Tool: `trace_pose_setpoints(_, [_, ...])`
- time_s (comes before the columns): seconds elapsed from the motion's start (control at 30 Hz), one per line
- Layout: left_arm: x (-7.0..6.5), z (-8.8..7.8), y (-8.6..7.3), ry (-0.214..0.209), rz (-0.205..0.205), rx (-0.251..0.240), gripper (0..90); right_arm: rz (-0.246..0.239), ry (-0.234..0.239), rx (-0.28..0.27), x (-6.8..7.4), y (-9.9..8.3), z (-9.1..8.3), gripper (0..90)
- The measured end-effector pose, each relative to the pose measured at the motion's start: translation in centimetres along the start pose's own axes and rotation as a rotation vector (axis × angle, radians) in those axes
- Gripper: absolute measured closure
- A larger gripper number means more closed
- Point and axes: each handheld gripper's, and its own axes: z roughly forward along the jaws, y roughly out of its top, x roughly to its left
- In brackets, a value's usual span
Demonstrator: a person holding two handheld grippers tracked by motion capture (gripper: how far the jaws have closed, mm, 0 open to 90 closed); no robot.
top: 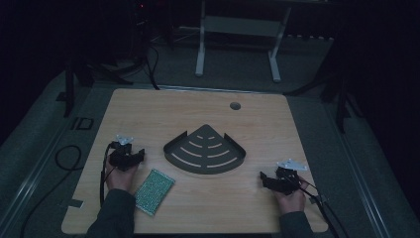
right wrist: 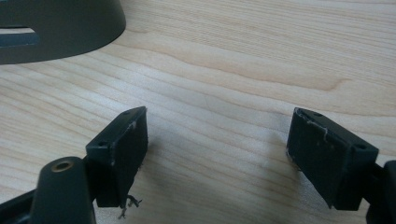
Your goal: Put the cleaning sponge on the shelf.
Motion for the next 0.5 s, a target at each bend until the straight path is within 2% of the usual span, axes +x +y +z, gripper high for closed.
trace_pose_setpoints(0.1, [-0.1,-0.7,0.1,-0.037,0.001,-0.01,51.1,-0.001,0.001,0.0,0.0,0.0,0.0,20.0])
trace_pose_setpoints(0.2, [-0.5,-1.7,0.1,-0.075,0.046,-0.004,55.3,-0.001,0.001,0.0,0.0,0.0,0.0,20.0])
trace_pose_setpoints(0.23, [-0.5,-1.7,0.1,-0.075,0.046,-0.004,56.5,-0.001,0.001,0.0,0.0,0.0,0.0,20.0])
trace_pose_setpoints(0.27, [-0.8,-2.5,0.1,-0.112,0.069,-0.003,56.5,-0.002,0.001,0.0,0.0,0.0,0.0,20.0])
trace_pose_setpoints(0.43, [-1.7,-4.0,0.1,-0.193,0.085,-0.006,60.5,-0.002,0.001,0.0,0.0,0.0,0.0,20.0])
trace_pose_setpoints(0.5, [-2.2,-4.4,0.0,-0.22,0.103,-0.001,63.0,-0.002,0.001,0.001,0.0,0.0,0.0,20.0])
